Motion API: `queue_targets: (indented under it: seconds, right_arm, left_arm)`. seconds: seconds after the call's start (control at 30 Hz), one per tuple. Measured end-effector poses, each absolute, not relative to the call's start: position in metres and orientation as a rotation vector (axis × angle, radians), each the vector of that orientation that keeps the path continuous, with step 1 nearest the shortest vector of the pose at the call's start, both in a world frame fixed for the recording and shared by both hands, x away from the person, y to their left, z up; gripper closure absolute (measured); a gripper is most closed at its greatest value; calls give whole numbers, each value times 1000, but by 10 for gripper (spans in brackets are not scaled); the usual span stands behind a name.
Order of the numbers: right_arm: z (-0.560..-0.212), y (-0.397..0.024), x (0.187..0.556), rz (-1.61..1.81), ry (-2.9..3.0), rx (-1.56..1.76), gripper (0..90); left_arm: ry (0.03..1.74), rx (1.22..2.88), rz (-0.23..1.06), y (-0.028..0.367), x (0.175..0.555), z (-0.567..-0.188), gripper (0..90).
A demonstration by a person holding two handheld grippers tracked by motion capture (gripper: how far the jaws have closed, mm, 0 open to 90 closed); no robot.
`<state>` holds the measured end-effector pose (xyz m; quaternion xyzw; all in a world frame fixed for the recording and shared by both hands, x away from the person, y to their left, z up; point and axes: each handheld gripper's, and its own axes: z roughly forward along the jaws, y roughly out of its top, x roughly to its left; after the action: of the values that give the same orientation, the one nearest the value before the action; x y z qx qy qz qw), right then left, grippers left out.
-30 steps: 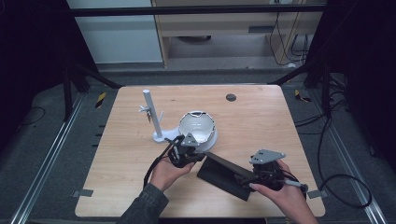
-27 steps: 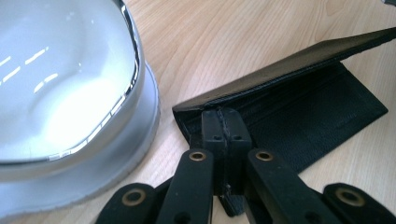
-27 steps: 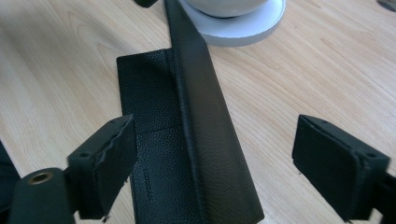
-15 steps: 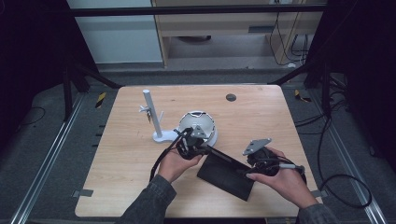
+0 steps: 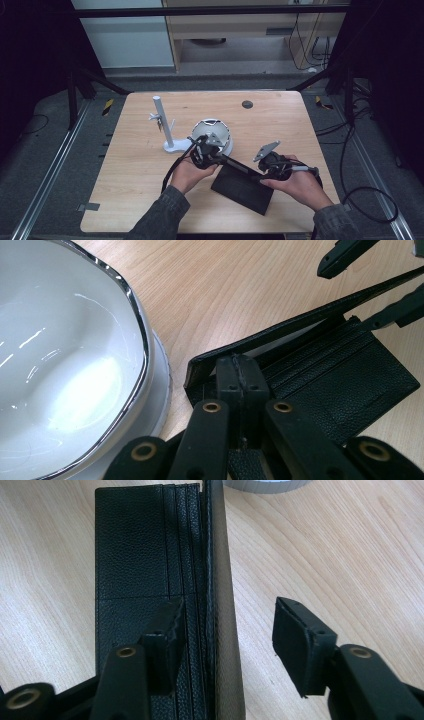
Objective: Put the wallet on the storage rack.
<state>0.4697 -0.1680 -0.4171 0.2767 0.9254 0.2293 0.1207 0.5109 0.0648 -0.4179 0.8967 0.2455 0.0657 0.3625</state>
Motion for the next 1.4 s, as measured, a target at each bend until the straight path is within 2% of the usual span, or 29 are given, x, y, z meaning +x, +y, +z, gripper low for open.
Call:
queue_targets:
  seconds: [0.67,0.97,1.27,1.4]
  right_arm:
    - [-427,-158,481,577,2758,776,600]
    - [-433,-153,482,552,2782,768,612]
    - [-439,-146,483,489,2774,697,840]
    - [-435,-151,476,503,2760,671,845]
  left_arm:
    - [649,2290,164,66,514,-417,900]
    - [654,2288,158,67,514,-417,900]
    - [652,2276,181,73,509,-411,895]
    - [660,2263,226,83,498,-403,763]
